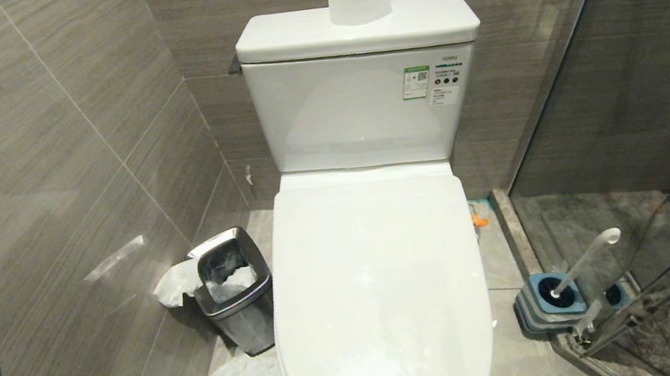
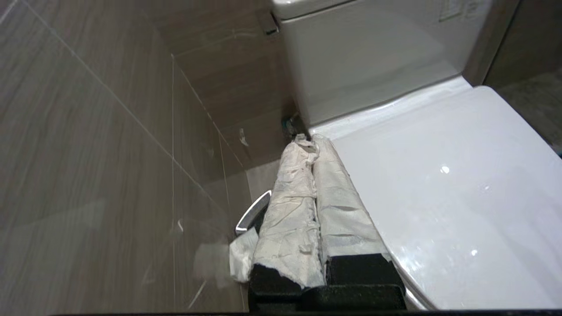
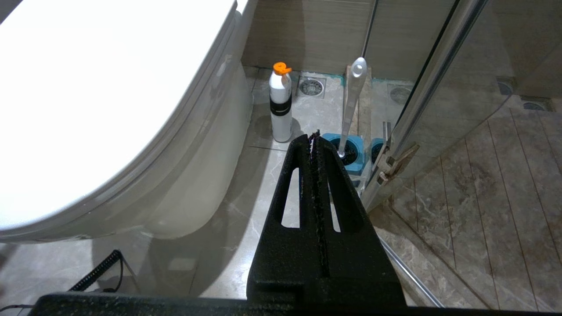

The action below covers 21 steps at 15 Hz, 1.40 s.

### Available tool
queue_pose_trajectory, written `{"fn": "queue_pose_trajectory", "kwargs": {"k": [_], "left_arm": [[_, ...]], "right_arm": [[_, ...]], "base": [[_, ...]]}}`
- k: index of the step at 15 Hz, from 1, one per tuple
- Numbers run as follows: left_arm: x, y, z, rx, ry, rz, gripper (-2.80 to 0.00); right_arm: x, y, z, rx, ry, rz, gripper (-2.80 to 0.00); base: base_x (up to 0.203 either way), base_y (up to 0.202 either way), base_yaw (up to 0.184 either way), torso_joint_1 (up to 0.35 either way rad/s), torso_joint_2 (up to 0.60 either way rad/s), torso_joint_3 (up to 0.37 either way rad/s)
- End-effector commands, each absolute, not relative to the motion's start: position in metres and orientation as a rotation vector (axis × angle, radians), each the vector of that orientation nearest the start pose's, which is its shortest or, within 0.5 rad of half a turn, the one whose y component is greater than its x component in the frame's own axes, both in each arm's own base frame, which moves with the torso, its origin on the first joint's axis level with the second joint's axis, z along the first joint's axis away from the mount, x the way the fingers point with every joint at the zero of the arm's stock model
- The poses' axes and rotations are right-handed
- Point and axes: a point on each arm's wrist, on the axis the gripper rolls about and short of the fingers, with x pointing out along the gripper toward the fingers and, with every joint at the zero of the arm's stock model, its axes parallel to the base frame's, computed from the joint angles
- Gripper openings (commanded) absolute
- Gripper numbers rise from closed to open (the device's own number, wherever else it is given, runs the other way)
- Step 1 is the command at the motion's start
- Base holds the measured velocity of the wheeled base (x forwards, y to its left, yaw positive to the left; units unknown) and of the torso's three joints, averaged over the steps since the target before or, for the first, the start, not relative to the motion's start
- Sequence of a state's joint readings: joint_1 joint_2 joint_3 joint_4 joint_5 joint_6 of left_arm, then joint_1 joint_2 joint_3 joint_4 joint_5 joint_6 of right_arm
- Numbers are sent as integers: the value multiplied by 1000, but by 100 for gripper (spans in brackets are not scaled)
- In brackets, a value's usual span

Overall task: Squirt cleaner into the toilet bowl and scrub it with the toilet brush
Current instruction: Use the left hand to lift the toilet lid slightly

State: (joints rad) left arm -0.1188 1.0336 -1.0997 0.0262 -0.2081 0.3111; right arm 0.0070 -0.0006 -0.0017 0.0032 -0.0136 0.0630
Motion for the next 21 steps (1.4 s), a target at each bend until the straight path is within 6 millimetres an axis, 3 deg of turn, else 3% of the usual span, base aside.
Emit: {"fn": "queue_pose_trajectory", "kwargs": {"k": [1,9,13,17,21], "left_arm": [[159,-28,348,310,-44,-332,-280],[230,-57,337,308,39,-233,-280],[295,-67,321,302,0,-176,-280],[350,-63,305,300,-7,-143,-280],[394,-42,284,300,24,-134,-280]], "right_arm": [[-23,0,76,63,1,-5,-280],[-23,0,76,63,1,-8,-280],[-23,0,76,63,1,-6,-280],[-23,0,75,63,2,-6,-280],[-23,0,76,63,1,-6,-280]], "base": [[0,0,0,0,0,0],[0,0,0,0,0,0],[0,0,0,0,0,0],[0,0,0,0,0,0],[0,0,0,0,0,0]]}}
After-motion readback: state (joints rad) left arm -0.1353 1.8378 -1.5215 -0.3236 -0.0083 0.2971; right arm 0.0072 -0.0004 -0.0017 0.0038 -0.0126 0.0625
